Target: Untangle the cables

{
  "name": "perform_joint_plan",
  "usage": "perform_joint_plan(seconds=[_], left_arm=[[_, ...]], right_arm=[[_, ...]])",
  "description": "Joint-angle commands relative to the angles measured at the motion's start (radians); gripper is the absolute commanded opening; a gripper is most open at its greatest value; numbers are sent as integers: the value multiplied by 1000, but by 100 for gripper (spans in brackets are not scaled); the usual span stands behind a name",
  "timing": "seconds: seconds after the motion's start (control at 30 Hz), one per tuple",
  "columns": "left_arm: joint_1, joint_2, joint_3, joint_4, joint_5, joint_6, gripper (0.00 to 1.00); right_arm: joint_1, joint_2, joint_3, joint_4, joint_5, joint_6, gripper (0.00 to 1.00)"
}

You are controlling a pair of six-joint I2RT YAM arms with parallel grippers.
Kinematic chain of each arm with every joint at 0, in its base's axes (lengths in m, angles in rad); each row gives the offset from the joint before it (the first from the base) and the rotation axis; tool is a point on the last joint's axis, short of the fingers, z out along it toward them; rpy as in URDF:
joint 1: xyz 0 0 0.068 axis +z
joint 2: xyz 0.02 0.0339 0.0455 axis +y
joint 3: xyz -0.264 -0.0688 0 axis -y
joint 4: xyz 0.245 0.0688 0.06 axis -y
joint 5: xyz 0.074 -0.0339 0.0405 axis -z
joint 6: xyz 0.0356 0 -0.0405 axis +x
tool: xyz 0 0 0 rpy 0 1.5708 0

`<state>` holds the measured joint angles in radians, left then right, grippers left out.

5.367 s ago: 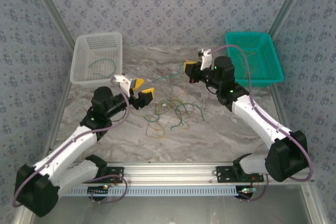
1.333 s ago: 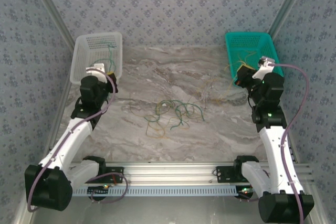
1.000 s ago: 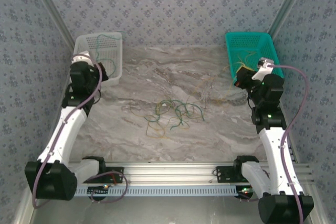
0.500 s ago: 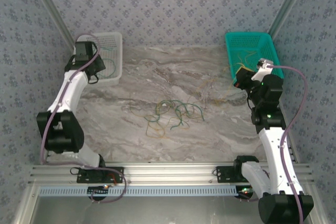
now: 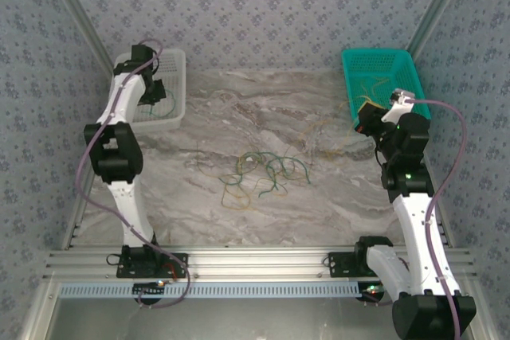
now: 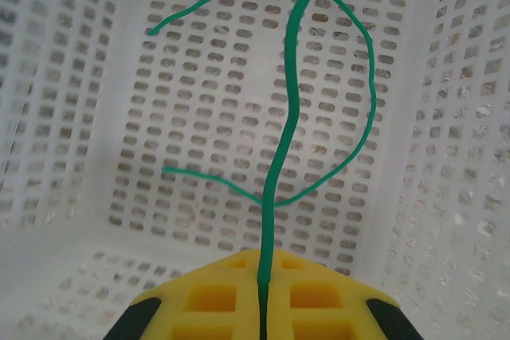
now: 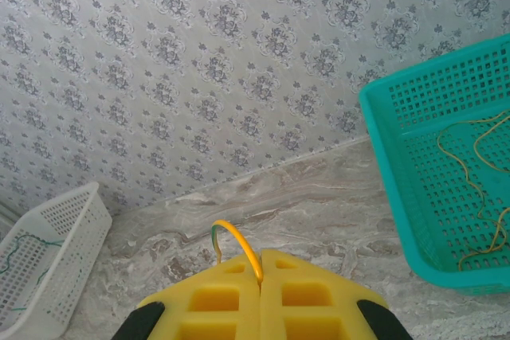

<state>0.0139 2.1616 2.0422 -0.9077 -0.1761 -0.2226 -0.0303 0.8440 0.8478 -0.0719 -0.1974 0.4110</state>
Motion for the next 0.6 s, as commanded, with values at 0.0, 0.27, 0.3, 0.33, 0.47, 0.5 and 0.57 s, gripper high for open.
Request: perform_joint_plan(seconds=[0.0, 0.27, 0.3, 0.33, 0.47, 0.5, 0.57], left_arm=[[17, 88, 136, -172, 17, 59, 0], [40, 263, 325, -270, 67, 107, 0], [42, 281, 343, -277, 69, 113, 0], [44, 299, 364, -286, 68, 119, 0], [53, 343, 412, -289, 79, 130, 0], [54, 348, 413, -281, 79, 134, 0], [57, 366, 431, -281, 90, 141, 0]], right_arm=[[3, -14, 1, 12, 9, -10, 0], [6, -18, -3, 8, 9, -9, 0], [6, -19, -3, 8, 9, -8, 0], [7, -20, -4, 8, 9, -9, 0], [11, -25, -8, 6, 16, -9, 0], [12, -28, -9, 6, 18, -10, 0], [12, -35, -11, 3, 23, -12, 0]])
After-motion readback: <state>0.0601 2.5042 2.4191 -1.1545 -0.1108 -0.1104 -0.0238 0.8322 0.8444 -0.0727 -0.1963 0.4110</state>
